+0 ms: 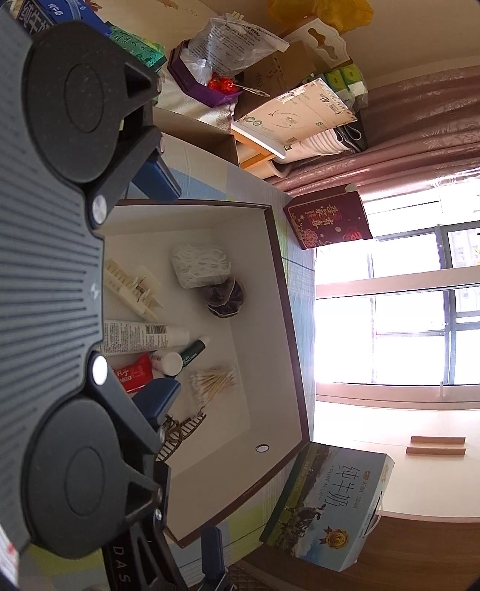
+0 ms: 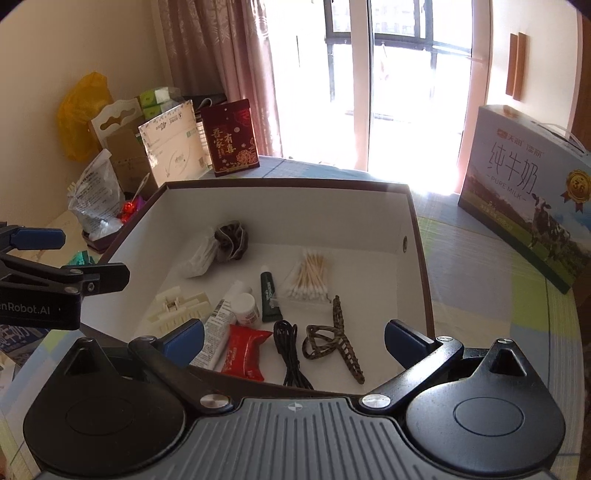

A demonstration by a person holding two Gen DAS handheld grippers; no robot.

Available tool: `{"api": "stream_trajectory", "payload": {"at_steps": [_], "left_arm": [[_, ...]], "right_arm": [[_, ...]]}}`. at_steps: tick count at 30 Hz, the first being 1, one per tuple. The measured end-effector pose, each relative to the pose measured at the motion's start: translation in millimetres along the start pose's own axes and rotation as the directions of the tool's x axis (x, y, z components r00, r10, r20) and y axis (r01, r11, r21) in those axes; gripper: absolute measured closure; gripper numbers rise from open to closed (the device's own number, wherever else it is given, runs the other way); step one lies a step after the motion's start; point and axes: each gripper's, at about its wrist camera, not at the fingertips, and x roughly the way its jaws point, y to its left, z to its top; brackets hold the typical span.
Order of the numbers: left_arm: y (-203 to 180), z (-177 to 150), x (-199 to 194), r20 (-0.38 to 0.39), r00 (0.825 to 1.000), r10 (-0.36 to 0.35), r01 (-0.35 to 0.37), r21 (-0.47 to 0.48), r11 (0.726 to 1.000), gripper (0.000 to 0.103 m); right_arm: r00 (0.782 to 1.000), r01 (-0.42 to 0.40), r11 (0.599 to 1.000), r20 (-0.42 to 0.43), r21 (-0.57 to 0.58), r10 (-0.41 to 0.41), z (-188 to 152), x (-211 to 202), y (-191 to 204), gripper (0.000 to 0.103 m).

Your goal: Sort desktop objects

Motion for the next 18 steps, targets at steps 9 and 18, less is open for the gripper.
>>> {"api": "stream_trajectory", "payload": {"at_steps": [9, 18], "left_arm": [[-5.5, -18.5, -33.6, 0.003, 1.000, 0.021, -0.020, -0.031, 0.999, 0.003], [-13.2, -35.5, -57.1, -0.010, 1.000, 0.024, -0.025, -0.053, 0.998, 0.003]], "right_arm": [[0.999, 0.003, 1.000, 0.035, 0.018, -0.004, -11.9, -27.6, 1.8, 0.002], [0.999, -0.004, 1.000, 0.036, 0.014, 0.003, -27.8, -46.9, 3.6, 0.002]]}}
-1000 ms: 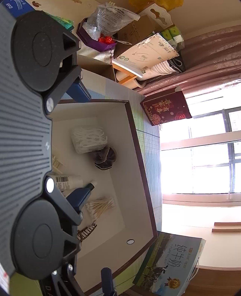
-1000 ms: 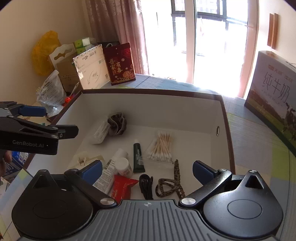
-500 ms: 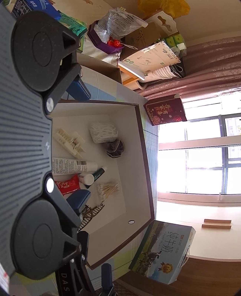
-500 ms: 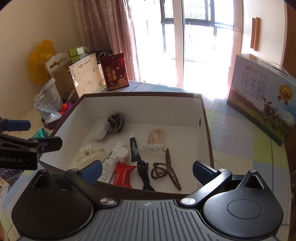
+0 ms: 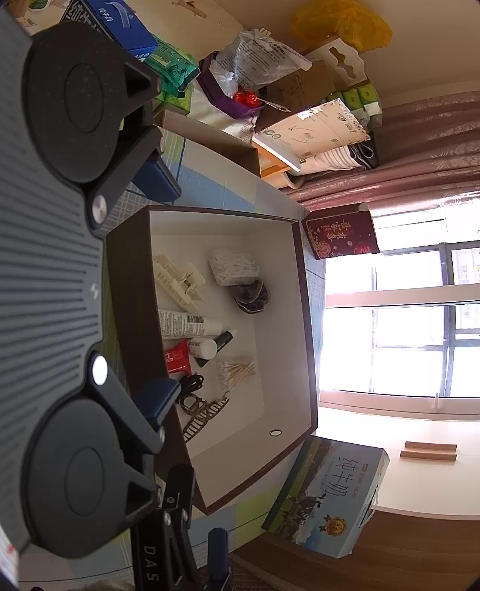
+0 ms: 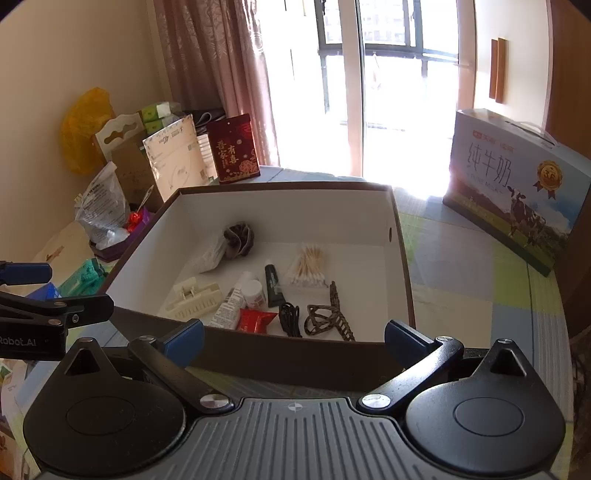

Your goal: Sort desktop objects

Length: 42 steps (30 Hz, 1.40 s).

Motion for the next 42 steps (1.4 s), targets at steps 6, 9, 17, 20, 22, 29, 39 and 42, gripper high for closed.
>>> {"api": "stream_trajectory", "payload": {"at_steps": [6, 9, 17, 20, 22, 29, 39, 42], "left_arm": [[-8.1, -11.5, -12.4, -0.009, 1.000, -0.007, 0.007, -0.002, 1.000, 0.003], [-11.5, -16.1, -16.8, -0.012, 1.000, -0.004, 0.004, 0.002, 1.000, 0.003], [-17.6, -25.9, -22.8, -0.022, 1.000, -0.002, 0.002, 0.002, 1.000, 0.003], [-20.2, -30.8, -24.8, -0.030, 1.000, -0.004, 0.004, 0.000, 1.000, 0.003], [-21.8, -34.1, -25.3, -0.036, 0.999, -0.003, 0.003, 0.000, 1.000, 0.003], [-26.6, -45.5, -25.1, -0.057, 0.998, 0.008, -0.009, -0.001, 1.000, 0.003], [-36.3, -57.6, -22.2, -0.091, 0.996, 0.003, -0.003, 0.005, 1.000, 0.003], [-38.0, -58.1, -21.2, -0.094, 0.996, 0.004, -0.003, 0.006, 1.000, 0.003]], "right_arm": [[1.000, -0.006, 1.000, 0.004, -0.007, 0.006, -8.0, -12.2, -0.1, 0.002], [1.000, -0.007, 1.000, 0.010, -0.011, 0.007, -11.5, -18.3, 0.0, 0.002], [1.000, -0.003, 1.000, 0.015, -0.025, 0.003, -20.5, -29.6, 1.3, 0.002], [1.000, 0.001, 1.000, 0.015, -0.029, 0.000, -24.6, -32.0, 1.4, 0.002], [1.000, 0.002, 0.999, 0.015, -0.032, -0.002, -27.8, -33.3, 1.3, 0.002], [1.000, 0.004, 0.999, 0.003, -0.049, -0.004, -36.7, -34.1, 2.0, 0.002], [1.000, 0.013, 0.998, -0.027, -0.066, -0.015, -53.8, -30.2, 3.7, 0.002], [0.999, 0.013, 0.998, -0.033, -0.065, -0.015, -56.3, -30.3, 3.0, 0.002]]}}
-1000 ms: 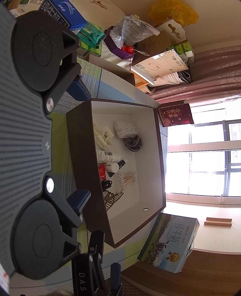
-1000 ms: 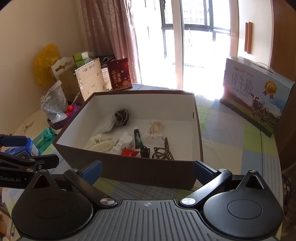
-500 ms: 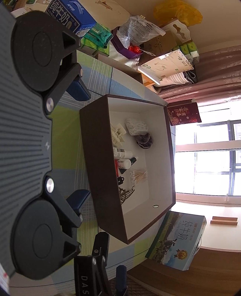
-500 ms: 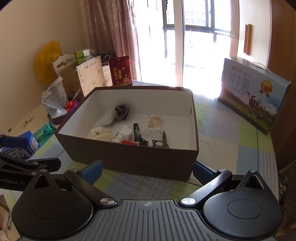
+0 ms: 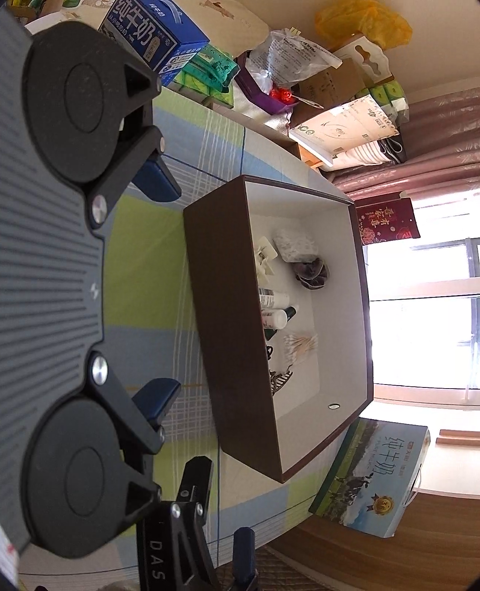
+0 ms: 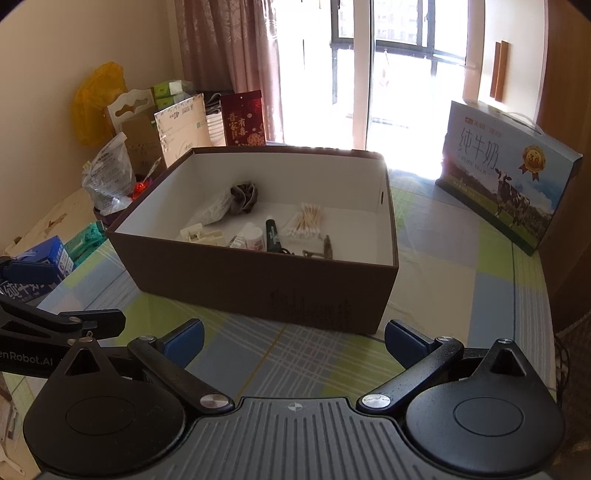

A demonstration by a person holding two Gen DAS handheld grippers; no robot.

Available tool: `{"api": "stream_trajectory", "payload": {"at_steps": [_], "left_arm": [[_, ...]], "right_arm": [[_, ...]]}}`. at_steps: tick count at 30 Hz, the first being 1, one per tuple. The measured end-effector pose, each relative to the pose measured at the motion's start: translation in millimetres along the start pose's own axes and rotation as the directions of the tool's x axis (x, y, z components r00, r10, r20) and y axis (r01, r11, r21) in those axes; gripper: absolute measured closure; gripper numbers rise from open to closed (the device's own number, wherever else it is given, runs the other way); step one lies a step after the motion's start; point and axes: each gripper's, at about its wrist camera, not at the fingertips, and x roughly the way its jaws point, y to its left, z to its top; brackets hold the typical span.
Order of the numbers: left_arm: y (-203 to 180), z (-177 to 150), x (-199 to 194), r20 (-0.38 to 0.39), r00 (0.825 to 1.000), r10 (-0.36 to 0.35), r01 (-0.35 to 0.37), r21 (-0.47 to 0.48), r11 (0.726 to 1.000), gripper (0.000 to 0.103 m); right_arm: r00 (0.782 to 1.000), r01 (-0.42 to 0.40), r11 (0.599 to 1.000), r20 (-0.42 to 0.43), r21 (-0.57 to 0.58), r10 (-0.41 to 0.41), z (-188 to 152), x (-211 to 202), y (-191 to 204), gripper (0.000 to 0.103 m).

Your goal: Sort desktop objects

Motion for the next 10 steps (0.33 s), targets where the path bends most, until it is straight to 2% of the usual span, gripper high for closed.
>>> {"api": "stream_trajectory", "payload": {"at_steps": [10], "left_arm": [[-2.1, 1.2, 4.8, -0.002, 1.000, 0.002, -0.002, 0.003, 1.000, 0.003]], "right_arm": [[1.000, 0.002, 1.000, -0.006, 0.010, -0.002, -2.5, 1.3, -2.0, 0.002]]}}
